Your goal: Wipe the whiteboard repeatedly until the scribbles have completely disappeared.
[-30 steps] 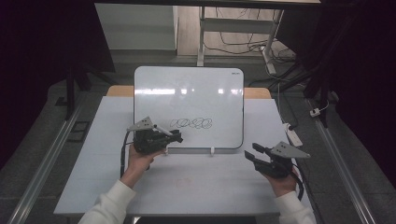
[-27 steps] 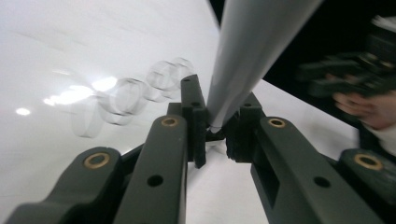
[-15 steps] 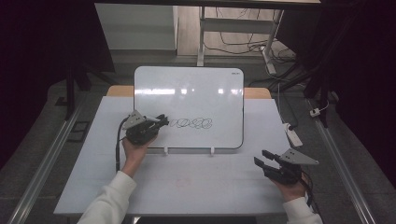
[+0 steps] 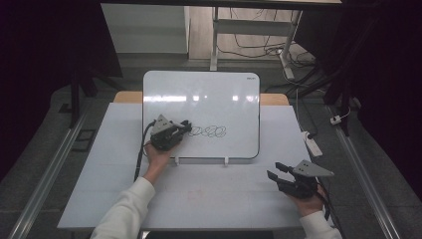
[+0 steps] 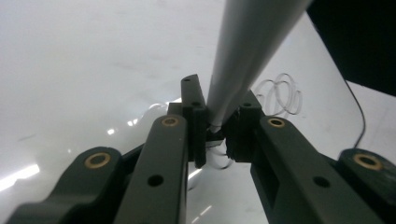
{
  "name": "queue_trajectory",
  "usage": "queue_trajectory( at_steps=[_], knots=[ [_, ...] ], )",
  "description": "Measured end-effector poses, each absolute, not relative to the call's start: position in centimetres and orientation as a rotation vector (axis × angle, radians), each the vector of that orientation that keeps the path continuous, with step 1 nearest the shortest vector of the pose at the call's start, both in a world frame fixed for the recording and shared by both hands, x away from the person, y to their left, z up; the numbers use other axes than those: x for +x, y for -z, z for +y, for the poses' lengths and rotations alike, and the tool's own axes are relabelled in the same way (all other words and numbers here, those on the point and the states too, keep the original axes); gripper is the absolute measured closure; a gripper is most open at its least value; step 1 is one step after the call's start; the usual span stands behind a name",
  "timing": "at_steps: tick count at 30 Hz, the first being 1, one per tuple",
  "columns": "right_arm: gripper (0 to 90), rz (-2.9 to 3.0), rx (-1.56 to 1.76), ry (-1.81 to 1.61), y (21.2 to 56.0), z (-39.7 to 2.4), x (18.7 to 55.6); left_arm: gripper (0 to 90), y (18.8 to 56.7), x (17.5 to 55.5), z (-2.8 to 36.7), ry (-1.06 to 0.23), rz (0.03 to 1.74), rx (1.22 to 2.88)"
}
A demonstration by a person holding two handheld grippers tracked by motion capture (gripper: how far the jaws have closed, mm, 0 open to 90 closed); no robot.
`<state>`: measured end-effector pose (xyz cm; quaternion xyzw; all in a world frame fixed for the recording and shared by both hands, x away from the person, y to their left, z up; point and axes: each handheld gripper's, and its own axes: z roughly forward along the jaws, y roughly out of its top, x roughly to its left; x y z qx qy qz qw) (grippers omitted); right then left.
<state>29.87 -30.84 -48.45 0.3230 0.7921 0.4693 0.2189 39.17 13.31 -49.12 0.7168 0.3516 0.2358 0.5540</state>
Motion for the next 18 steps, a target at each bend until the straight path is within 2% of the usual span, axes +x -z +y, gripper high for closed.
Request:
queue_trajectory(
  at_steps=[3,6,9,10,14,18],
  knots=[
    [52.0,2.188,0.902,-1.300,48.5,-31.0,29.9,79.4,48.9,39.1,14.9,-0.596,0.873,1.658],
    [52.1,2.187,0.915,-1.306,48.6,-31.2,30.1,79.5,49.1,39.1,16.4,-0.556,0.907,1.605],
    [52.2,2.193,0.915,-1.307,48.7,-31.1,30.1,79.5,49.3,39.1,15.5,-0.544,0.886,1.619],
    [52.2,2.196,0.910,-1.305,48.7,-31.0,30.0,79.5,49.6,39.1,13.6,-0.536,0.840,1.656],
    [52.2,2.200,0.894,-1.294,48.6,-30.9,29.9,79.5,49.4,39.3,10.7,-0.559,0.794,1.686],
    [52.2,2.185,0.909,-1.307,48.5,-31.3,30.0,79.6,48.9,39.6,12.7,-0.590,0.854,1.629]
  ],
)
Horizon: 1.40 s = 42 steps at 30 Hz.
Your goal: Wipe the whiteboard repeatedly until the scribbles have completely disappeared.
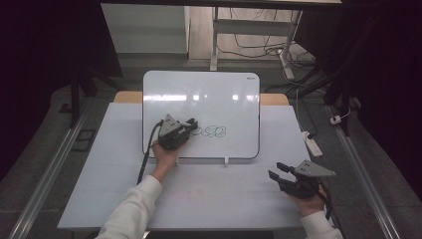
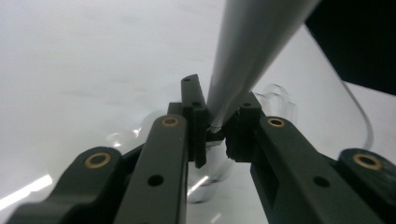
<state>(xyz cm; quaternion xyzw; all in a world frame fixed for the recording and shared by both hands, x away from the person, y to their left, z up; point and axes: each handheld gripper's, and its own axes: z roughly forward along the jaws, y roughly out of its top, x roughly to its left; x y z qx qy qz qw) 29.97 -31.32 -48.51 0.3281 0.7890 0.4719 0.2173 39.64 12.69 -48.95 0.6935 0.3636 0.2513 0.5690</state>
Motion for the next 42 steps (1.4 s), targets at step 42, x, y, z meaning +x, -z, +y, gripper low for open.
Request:
queue_trajectory(
  at_steps=[42],
  knots=[
    [52.0,2.194,0.917,-1.310,48.8,-31.3,30.1,79.6,48.5,41.1,7.7,-0.562,0.800,1.619]
  ],
)
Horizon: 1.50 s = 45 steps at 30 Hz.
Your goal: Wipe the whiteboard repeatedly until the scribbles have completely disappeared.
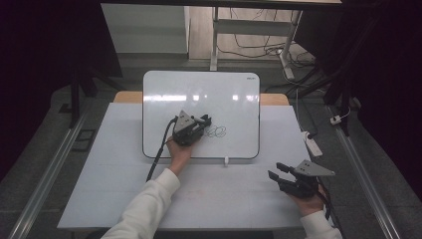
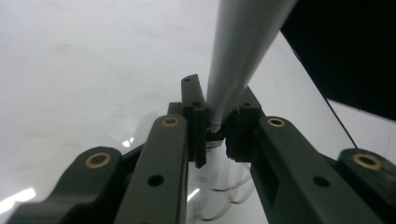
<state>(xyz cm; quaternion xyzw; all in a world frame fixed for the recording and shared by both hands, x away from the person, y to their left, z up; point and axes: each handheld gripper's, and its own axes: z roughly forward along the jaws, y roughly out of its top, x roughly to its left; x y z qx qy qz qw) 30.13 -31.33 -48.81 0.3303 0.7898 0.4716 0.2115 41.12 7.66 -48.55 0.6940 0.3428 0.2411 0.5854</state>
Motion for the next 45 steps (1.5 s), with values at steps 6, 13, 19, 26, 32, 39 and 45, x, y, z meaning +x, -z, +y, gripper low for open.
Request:
queue_trajectory(
  at_steps=[6,13,19,26,32,39,45],
  knots=[
    [51.8,2.208,0.905,-1.301,48.9,-31.0,30.1,79.6,49.4,40.5,3.6,-0.526,0.715,1.692],
    [51.8,2.196,0.916,-1.305,48.8,-31.2,30.1,79.6,48.4,41.5,4.8,-0.537,0.761,1.649],
    [51.4,2.211,0.909,-1.292,49.0,-31.1,30.2,79.6,49.1,41.0,1.8,-0.516,0.685,1.719],
    [51.1,2.192,0.925,-1.306,48.9,-31.5,30.2,79.6,48.3,41.6,3.8,-0.532,0.744,1.682],
    [50.9,2.204,0.915,-1.294,49.0,-31.2,30.1,79.6,49.3,40.4,2.0,-0.526,0.674,1.757],
    [51.0,2.196,0.921,-1.302,48.9,-31.4,30.1,79.6,48.8,40.9,4.1,-0.519,0.729,1.712],
    [50.9,2.215,0.915,-1.289,49.1,-31.1,30.2,79.6,49.3,40.1,2.7,-0.539,0.668,1.779]
  ],
)
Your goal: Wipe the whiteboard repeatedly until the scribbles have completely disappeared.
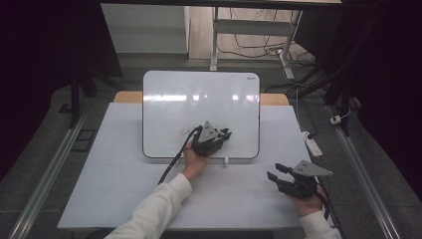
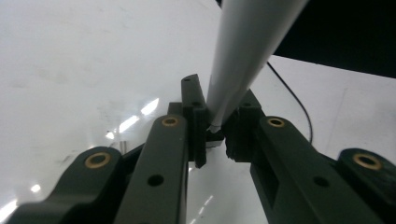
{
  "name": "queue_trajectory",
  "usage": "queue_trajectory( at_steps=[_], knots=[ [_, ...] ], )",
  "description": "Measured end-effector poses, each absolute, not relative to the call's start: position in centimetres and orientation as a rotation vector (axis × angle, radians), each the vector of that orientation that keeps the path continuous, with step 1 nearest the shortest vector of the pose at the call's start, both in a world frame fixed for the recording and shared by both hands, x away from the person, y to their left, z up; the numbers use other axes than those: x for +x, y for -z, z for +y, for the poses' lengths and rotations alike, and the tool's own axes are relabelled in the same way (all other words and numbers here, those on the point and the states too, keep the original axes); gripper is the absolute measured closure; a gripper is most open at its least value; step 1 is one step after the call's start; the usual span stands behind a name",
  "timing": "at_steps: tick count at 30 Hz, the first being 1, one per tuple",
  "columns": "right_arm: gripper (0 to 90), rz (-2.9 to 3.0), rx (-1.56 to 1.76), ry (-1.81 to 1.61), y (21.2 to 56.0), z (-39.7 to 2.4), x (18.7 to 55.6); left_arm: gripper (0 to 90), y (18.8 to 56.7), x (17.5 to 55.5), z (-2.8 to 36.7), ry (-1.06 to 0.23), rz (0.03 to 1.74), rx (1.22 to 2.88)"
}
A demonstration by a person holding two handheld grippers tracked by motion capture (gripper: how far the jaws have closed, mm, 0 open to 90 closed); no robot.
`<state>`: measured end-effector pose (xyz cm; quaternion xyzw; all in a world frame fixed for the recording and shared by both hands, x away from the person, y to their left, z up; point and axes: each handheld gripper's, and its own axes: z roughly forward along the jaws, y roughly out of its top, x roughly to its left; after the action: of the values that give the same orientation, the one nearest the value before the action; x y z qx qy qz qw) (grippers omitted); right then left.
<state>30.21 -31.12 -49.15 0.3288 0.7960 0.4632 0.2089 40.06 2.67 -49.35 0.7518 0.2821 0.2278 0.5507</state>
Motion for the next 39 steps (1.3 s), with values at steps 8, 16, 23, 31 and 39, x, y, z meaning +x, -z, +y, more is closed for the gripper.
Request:
queue_trajectory(
  at_steps=[8,16,23,31,39],
  knots=[
    [50.9,2.211,0.921,-1.294,49.1,-31.1,30.2,79.6,49.4,40.3,3.8,-0.505,0.699,1.746],
    [50.9,2.213,0.920,-1.288,49.2,-31.1,30.2,79.6,49.0,40.6,5.1,-0.520,0.732,1.712],
    [50.9,2.226,0.907,-1.281,49.3,-30.8,30.3,79.6,50.0,39.9,2.0,-0.483,0.665,1.773],
    [50.9,2.223,0.908,-1.283,49.3,-30.9,30.2,79.6,48.4,40.6,7.9,-0.564,0.777,1.700],
    [50.8,2.223,0.886,-1.276,49.0,-30.4,29.9,79.6,49.8,39.1,3.5,-0.558,0.650,1.819]
  ],
)
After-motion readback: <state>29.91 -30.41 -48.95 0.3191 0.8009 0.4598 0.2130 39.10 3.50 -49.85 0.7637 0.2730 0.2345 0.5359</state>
